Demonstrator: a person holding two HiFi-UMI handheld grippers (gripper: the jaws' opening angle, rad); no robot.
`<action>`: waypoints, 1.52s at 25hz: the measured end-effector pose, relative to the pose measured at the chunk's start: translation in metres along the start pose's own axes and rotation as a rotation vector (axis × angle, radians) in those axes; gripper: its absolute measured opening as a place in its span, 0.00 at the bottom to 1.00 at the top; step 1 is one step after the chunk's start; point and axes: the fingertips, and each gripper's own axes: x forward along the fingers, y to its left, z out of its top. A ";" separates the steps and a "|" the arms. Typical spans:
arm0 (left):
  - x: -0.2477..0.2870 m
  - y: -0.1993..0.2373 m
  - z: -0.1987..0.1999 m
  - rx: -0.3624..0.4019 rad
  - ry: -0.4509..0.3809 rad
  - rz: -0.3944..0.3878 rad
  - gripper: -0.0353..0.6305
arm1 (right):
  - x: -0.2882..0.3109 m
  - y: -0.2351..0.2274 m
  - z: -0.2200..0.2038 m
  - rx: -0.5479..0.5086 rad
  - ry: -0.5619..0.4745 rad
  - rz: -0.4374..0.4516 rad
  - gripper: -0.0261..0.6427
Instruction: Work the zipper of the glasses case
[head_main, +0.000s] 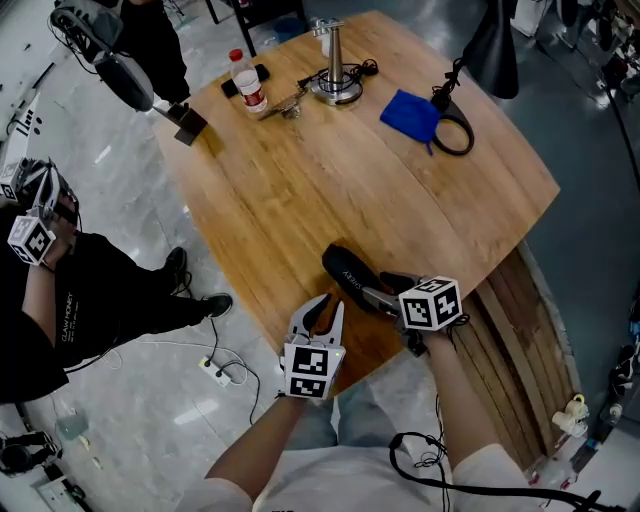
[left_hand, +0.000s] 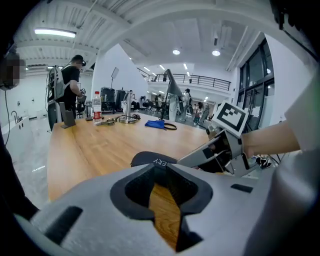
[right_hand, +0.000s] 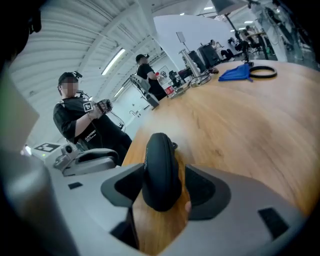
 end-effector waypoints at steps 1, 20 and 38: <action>0.004 0.003 -0.006 -0.002 0.014 0.004 0.15 | 0.004 0.004 -0.003 -0.008 0.021 0.021 0.39; -0.005 0.026 0.006 -0.119 -0.022 -0.137 0.33 | -0.011 0.047 0.016 -0.013 -0.095 0.196 0.41; -0.040 -0.021 0.057 -0.460 -0.254 -0.712 0.52 | -0.073 0.102 0.036 0.030 -0.302 0.622 0.40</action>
